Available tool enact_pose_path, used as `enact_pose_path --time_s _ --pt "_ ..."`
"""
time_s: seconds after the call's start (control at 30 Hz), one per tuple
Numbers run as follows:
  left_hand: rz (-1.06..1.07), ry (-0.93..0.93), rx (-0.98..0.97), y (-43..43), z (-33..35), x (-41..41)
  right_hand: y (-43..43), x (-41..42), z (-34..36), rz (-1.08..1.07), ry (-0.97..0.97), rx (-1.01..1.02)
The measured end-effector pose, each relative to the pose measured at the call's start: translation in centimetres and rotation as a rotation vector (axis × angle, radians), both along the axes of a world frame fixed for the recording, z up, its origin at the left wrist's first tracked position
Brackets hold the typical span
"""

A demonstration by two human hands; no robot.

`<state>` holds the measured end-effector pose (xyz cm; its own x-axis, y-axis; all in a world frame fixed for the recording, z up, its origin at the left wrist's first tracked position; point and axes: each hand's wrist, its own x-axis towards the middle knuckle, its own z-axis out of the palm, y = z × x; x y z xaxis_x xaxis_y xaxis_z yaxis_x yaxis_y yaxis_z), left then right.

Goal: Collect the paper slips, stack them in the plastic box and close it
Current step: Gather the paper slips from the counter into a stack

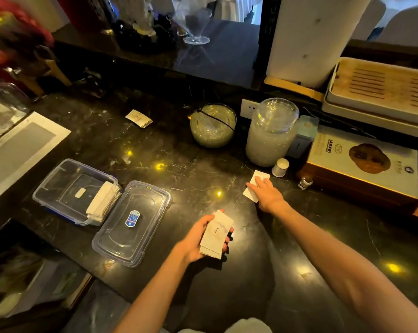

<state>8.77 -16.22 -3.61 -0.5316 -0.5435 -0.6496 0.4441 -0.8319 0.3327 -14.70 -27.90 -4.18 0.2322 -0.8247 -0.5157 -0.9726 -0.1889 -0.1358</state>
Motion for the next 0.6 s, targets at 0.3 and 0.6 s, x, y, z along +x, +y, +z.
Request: enact_pose_path --time_s 0.3,0.6 --pt "-0.056 0.018 0.006 1.7 -1.1 0.0 7.7 -0.5 -1.1 -0.200 -0.003 -0.124" --pt "0.063 -0.241 -0.010 6.8 0.9 0.3 15.8 -0.3 -0.8 -0.202 0.083 -0.151"
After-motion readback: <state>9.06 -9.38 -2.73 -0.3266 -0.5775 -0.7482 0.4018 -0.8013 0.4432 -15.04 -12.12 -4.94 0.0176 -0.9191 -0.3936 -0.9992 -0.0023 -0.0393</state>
